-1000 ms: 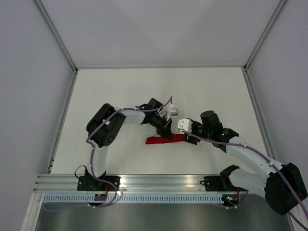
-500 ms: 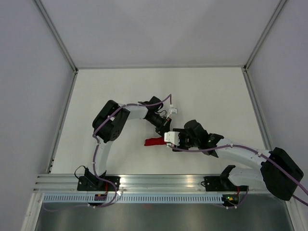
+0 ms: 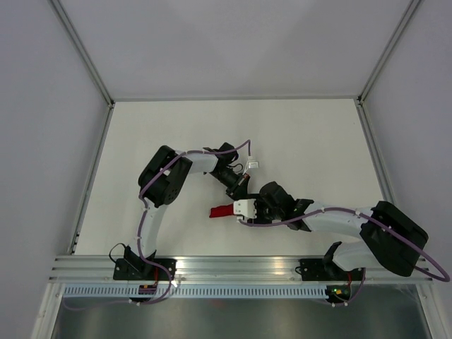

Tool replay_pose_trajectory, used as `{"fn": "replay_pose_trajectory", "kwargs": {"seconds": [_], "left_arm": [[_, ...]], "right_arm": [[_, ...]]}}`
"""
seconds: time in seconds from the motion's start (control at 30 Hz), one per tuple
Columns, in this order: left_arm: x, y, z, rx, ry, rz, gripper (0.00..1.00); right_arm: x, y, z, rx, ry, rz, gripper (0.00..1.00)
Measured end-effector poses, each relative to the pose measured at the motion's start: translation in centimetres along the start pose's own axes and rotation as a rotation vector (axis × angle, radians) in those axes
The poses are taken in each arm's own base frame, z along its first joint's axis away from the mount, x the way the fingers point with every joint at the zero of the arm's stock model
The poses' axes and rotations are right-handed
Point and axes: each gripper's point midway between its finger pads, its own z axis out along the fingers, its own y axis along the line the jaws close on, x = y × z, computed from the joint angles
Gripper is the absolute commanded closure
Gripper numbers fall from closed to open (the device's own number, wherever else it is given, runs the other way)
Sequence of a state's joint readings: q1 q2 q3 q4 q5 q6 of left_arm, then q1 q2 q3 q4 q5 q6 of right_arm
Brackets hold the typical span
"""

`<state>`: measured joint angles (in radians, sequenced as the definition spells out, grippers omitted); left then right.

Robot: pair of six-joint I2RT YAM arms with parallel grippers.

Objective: Fold the napkin, place the utensils inside, and roll it up
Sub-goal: Roll the napkin with the utensil

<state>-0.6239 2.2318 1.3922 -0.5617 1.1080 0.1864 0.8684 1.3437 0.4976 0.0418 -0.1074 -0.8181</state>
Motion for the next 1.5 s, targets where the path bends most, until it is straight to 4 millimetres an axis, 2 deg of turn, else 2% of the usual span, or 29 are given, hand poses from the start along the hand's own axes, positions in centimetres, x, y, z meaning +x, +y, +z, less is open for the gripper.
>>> {"fn": "replay_pose_trajectory", "kwargs": {"seconds": [0.2,0.33,0.4,0.43,0.47,0.53,0.6,0.77,0.93,1.03,1.1,1.2,1.3,1.4,1.5], "left_arm": [[0.3,-0.1,-0.1,0.003,0.011,-0.003,0.92],[0.5,-0.1,-0.1,0.003,0.016,0.0,0.85],[0.5,0.0,-0.2,0.001,0.016,0.001,0.8],[0.6,0.0,-0.3,-0.001,0.016,-0.002,0.75],[0.6,0.1,-0.4,-0.004,0.016,-0.005,0.73],[0.7,0.2,-0.6,-0.008,0.016,-0.012,0.67],[0.6,0.1,-0.8,-0.017,0.017,-0.014,0.65],[0.3,0.3,-1.6,-0.083,0.016,0.006,0.61],[-0.4,1.2,-3.0,-0.181,0.0,0.027,0.61],[-1.6,2.6,-5.1,-0.295,-0.044,0.027,0.61],[-2.7,4.4,-7.4,-0.405,-0.099,0.014,0.61],[-4.5,7.5,-12.6,-0.596,-0.232,-0.064,0.62],[-5.5,9.3,-18.2,-0.749,-0.387,-0.154,0.62],[-5.8,9.0,-22.4,-0.859,-0.524,-0.222,0.61],[-7.0,6.9,-24.0,-0.896,-0.627,-0.224,0.61]], "right_arm": [[-0.3,-0.5,0.6,0.022,-0.004,-0.02,0.42],[-0.4,-0.7,1.0,0.03,-0.002,-0.033,0.45],[-0.4,-0.7,1.1,0.027,-0.002,-0.038,0.51],[-0.5,-0.6,1.3,0.023,-0.001,-0.041,0.55],[-0.5,-0.6,1.3,0.021,0.0,-0.043,0.64],[-0.4,-0.5,1.7,0.011,0.006,-0.056,0.71],[-0.5,-0.7,1.8,0.007,0.011,-0.066,0.78],[-0.7,-1.1,2.2,-0.006,0.027,-0.071,0.83],[-0.8,-1.4,2.6,-0.022,0.047,-0.066,0.84],[-0.8,-1.5,2.7,-0.036,0.064,-0.051,0.84],[-0.8,-1.5,2.7,-0.048,0.077,-0.038,0.84],[-0.8,-1.5,2.8,-0.065,0.099,-0.013,0.84],[-0.8,-1.8,3.2,-0.082,0.126,0.028,0.85],[-1.1,-2.3,3.8,-0.094,0.148,0.08,0.85],[-1.4,-3.0,4.5,-0.107,0.163,0.14,0.86]]}}
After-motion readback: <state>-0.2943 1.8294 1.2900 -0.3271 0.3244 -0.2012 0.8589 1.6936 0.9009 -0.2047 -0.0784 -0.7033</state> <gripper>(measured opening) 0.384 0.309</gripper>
